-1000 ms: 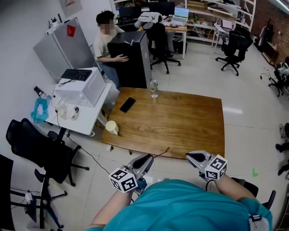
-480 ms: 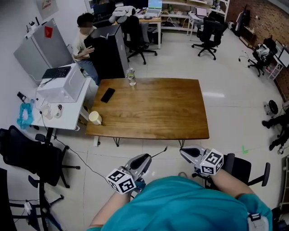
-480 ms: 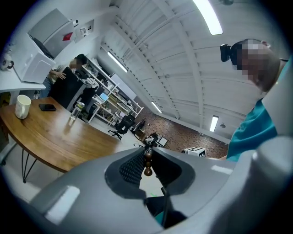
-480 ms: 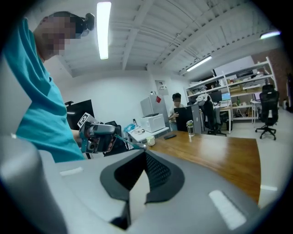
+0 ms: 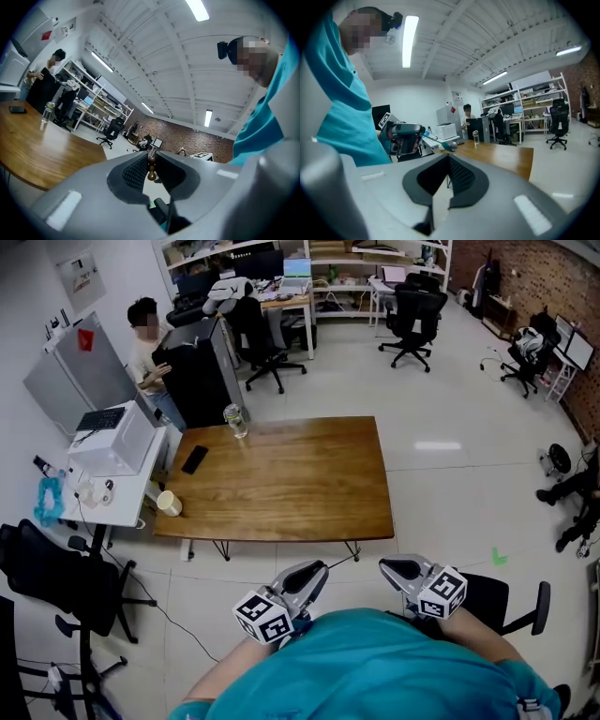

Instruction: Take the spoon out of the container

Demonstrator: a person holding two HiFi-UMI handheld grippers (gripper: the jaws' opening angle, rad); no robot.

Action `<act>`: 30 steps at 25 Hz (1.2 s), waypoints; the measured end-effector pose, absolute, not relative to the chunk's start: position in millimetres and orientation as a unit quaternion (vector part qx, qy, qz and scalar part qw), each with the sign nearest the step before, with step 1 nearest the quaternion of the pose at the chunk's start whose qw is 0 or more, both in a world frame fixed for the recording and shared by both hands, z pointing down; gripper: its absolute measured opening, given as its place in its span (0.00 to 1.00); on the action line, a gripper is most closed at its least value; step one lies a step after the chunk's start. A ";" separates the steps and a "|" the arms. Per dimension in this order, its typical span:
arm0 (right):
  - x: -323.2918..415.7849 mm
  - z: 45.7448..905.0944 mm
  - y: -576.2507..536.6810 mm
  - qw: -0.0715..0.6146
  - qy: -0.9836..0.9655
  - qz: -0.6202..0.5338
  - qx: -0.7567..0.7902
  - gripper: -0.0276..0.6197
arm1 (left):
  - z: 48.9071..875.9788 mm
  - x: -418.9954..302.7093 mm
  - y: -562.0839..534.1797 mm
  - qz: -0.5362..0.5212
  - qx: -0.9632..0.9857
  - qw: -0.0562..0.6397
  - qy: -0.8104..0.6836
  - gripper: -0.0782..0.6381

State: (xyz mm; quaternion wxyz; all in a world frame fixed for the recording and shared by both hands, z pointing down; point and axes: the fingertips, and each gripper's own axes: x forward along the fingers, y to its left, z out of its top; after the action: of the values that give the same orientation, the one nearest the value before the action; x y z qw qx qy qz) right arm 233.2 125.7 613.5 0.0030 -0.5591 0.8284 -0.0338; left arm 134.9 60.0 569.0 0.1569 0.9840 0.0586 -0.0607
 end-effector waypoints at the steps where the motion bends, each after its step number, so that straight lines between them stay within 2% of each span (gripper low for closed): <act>1: 242.9 611.9 136.7 0.003 0.828 -0.031 -0.560 0.05 | 568.7 149.9 73.2 -0.058 0.984 0.153 0.063 0.18; 8: 281.2 619.3 185.9 0.018 0.817 -0.042 -0.575 0.05 | 567.2 197.1 127.1 -0.030 0.988 0.127 0.087 0.17; 12: 279.1 621.2 197.4 0.045 0.803 -0.053 -0.592 0.05 | 564.4 185.4 119.5 -0.032 0.988 0.134 0.072 0.17; 15: 269.5 624.3 197.5 0.028 0.803 -0.049 -0.593 0.04 | 572.6 178.9 118.6 -0.024 0.985 0.156 0.066 0.17; 30: 254.0 622.0 158.6 0.020 0.812 -0.044 -0.582 0.04 | 573.4 156.0 81.1 -0.038 0.986 0.155 0.056 0.17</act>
State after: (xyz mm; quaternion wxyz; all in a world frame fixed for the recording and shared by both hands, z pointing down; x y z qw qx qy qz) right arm 254.0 158.6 622.0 0.0205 -0.5818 0.8119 -0.0441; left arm 156.0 81.1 573.4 0.1548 0.9856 0.0564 -0.0375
